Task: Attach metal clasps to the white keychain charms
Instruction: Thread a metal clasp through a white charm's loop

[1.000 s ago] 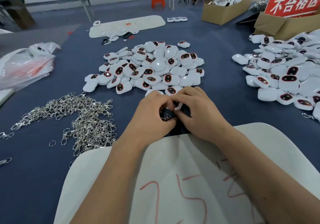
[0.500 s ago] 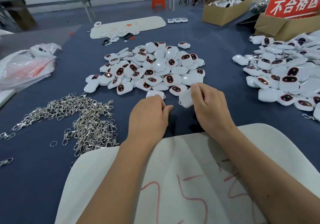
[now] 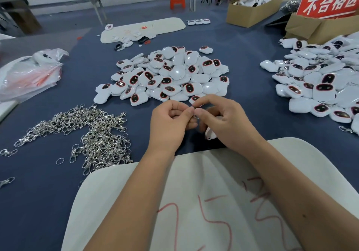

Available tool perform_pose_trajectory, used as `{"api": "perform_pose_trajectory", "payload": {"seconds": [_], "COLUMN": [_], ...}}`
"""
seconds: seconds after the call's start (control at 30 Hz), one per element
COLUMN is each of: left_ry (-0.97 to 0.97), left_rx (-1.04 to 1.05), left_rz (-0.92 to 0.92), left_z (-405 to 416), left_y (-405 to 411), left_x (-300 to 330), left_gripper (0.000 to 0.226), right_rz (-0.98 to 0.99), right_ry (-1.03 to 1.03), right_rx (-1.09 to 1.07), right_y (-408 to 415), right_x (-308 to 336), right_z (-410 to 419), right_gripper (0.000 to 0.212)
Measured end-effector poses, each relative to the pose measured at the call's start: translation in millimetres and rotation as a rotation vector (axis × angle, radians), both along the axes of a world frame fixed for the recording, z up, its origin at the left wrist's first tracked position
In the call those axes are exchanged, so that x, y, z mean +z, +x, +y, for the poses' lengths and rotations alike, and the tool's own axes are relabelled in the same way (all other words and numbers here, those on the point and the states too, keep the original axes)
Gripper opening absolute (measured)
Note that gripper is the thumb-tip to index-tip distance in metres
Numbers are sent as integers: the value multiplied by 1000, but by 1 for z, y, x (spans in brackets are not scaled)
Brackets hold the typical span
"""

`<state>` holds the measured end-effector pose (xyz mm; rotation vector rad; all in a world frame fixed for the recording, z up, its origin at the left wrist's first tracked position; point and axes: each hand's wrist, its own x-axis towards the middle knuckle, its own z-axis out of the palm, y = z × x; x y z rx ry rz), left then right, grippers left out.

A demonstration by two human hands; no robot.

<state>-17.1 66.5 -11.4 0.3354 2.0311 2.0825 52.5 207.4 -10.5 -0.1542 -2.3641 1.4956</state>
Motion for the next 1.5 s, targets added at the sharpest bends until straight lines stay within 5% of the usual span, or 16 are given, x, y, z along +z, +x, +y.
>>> {"api": "perform_pose_trajectory", "payload": {"seconds": [0.17, 0.73, 0.93, 1.5], "left_ry": [80, -42, -28, -59], "left_rx": [-70, 68, 73, 8], "left_rz": [-76, 102, 123, 164], "left_z": [-3, 0, 0, -1], "left_y": [0, 2, 1, 0], "left_x": [1, 2, 2, -1], "left_gripper": [12, 20, 17, 7], "right_rz": [16, 14, 89, 46], "right_ry": [24, -104, 54, 25], "right_rx": [-11, -217, -280, -108], "right_y": [1, -4, -3, -4], "right_x": [0, -5, -5, -4], "right_z": [2, 10, 6, 7], "right_gripper": [3, 14, 7, 13]}}
